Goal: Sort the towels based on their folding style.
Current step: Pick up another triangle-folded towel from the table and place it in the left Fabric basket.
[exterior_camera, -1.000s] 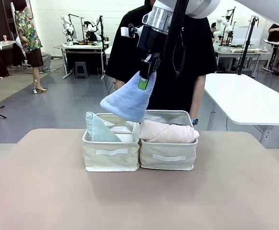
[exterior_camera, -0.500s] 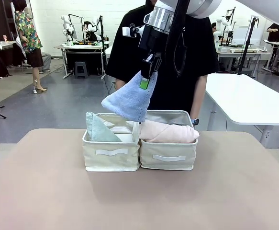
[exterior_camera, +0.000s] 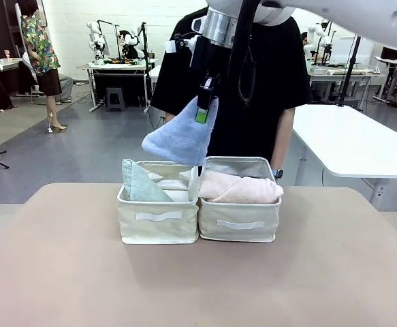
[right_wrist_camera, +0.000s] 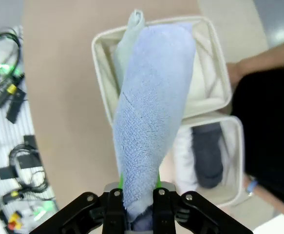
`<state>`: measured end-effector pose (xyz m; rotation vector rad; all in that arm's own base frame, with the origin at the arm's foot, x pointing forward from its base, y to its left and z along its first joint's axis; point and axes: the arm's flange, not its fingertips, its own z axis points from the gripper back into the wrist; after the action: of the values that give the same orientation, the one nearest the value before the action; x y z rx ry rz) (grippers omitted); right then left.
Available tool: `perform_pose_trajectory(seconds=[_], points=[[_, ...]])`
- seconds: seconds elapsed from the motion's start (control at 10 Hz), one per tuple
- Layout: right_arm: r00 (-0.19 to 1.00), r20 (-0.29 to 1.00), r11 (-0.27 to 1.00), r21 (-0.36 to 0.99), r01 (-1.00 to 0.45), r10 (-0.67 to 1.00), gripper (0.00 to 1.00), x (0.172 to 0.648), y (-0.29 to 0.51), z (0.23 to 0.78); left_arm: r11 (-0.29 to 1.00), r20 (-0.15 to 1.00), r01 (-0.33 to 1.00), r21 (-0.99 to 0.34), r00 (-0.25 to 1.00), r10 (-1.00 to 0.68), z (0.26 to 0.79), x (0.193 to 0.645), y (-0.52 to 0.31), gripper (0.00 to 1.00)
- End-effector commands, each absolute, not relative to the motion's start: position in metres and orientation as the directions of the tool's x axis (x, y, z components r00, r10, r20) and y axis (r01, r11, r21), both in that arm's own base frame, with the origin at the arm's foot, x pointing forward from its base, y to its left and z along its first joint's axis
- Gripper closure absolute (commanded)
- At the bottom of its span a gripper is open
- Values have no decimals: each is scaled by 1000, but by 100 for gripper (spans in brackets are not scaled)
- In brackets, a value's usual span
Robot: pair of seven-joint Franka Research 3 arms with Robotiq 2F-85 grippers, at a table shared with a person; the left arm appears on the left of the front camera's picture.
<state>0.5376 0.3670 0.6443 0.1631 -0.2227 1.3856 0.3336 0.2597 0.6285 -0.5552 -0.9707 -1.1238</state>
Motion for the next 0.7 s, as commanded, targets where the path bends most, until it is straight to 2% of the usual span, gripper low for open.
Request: perform_pose_trajectory(seconds=[0.0, 0.3, 0.6], points=[[52, 301, 75, -65, -995, 952, 81, 579, 388, 662, 361, 867, 928, 94, 102, -487, 630, 332, 261, 0], [-116, 278, -93, -96, -991, 953, 81, 610, 393, 643, 361, 867, 928, 94, 102, -487, 630, 332, 261, 0], [-200, 254, -179, -103, -978, 946, 81, 626, 402, 619, 361, 867, 928, 94, 102, -487, 630, 332, 261, 0]])
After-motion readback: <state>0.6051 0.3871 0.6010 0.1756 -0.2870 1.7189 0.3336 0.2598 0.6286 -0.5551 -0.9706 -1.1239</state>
